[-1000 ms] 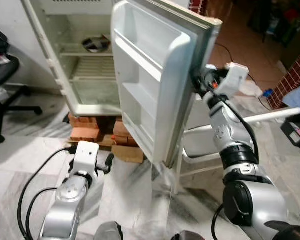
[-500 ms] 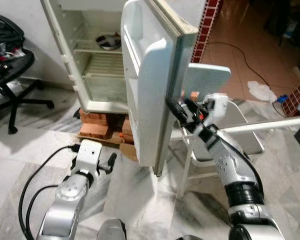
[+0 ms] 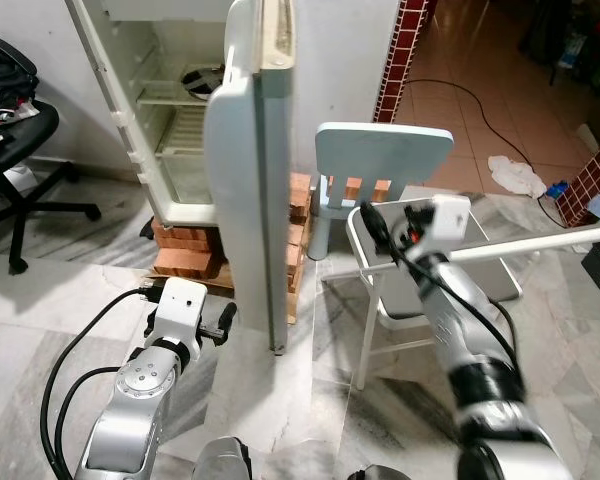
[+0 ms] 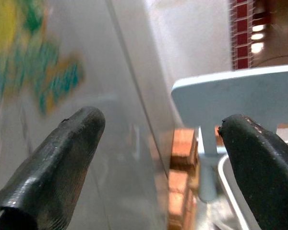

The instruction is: Restocking fridge

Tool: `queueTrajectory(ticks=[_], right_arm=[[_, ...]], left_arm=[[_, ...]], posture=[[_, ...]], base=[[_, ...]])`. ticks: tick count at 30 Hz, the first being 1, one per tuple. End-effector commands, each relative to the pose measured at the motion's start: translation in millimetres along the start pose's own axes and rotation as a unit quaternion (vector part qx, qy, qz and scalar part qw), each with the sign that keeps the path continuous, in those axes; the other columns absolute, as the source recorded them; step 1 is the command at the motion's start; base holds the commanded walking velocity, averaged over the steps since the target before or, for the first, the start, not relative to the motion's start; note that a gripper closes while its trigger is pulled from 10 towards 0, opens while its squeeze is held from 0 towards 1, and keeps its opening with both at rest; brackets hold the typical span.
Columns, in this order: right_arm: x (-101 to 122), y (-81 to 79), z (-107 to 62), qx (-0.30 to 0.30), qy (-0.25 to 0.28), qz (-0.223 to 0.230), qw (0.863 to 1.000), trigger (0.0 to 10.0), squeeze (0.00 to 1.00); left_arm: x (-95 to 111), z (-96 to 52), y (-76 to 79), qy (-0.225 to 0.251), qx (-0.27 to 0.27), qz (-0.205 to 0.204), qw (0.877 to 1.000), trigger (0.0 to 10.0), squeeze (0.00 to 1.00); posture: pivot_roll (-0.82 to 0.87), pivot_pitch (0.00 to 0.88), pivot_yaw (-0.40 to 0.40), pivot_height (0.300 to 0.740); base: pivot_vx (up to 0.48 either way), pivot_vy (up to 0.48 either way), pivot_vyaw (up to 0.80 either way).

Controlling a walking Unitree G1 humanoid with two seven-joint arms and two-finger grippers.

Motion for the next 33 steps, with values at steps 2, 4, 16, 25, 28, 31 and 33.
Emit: queueTrajectory(ticks=[2, 4, 16, 25, 28, 31, 33], right_arm=[[-6, -34.4, 14.0, 0.006, 0.003, 0.031, 1.000, 10.0, 0.00], [-14, -74.8, 21.7, 0.041, -0.007, 0.073, 0.996, 10.0, 0.00], [-60, -163.5, -13.4, 0.250, -0.111, 0.053, 0.960, 10.0, 0.00], [-33, -5.3, -33.1, 0.044, -0.056, -0.068, 0.995, 10.0, 0.00], [-20, 34.2, -54.6, -0.019, -0.038, -0.086, 0.995, 10.0, 0.00], [-21, 39.1, -65.6, -0.031, -0.037, -0.078, 0.996, 10.0, 0.00], [-27, 37.7, -75.1, -0.032, -0.042, -0.089, 0.995, 10.0, 0.00]], left_arm=[[-10, 2.3, -9.8, -0.034, 0.033, 0.002, 0.999, 10.0, 0.00], [-14, 2.2, -12.9, -0.046, 0.045, -0.001, 0.998, 10.0, 0.00], [0, 4.0, -33.3, -0.004, 0.096, -0.019, 0.995, 10.0, 0.00], [25, 7.9, -34.1, 0.067, 0.093, 0.013, 0.993, 10.0, 0.00], [29, 10.6, -35.0, 0.086, 0.093, 0.014, 0.992, 10.0, 0.00], [30, 11.3, -34.8, 0.096, 0.091, 0.022, 0.991, 10.0, 0.00], [31, 11.7, -34.2, 0.105, 0.090, 0.024, 0.990, 10.0, 0.00]], posture=[[0.13, 0.056, 0.009, 0.740], [0.14, 0.052, 0.004, 0.740], [0.15, 0.053, -0.025, 0.740], [0.10, 0.050, -0.006, 0.740], [0.08, 0.044, 0.014, 0.740], [0.07, 0.041, 0.025, 0.740], [0.07, 0.040, 0.026, 0.740]], base=[[0.000, 0.000, 0.00], [0.000, 0.000, 0.00], [0.000, 0.000, 0.00], [0.000, 0.373, 0.00], [0.000, 0.480, 0.00], [0.000, 0.480, 0.00], [0.000, 0.480, 0.00]])
Point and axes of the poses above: a point about 5 cm out from each wrist's last joint towards the gripper, its own z axis pointing out of the wrist towards the gripper, its own x axis along the axis of the wrist's last joint, y = z × x, the point moved 5 cm from there along z, pointing out of the wrist towards the gripper, and after that the axes turned 12 degrees about z, right-handed, at the moved point
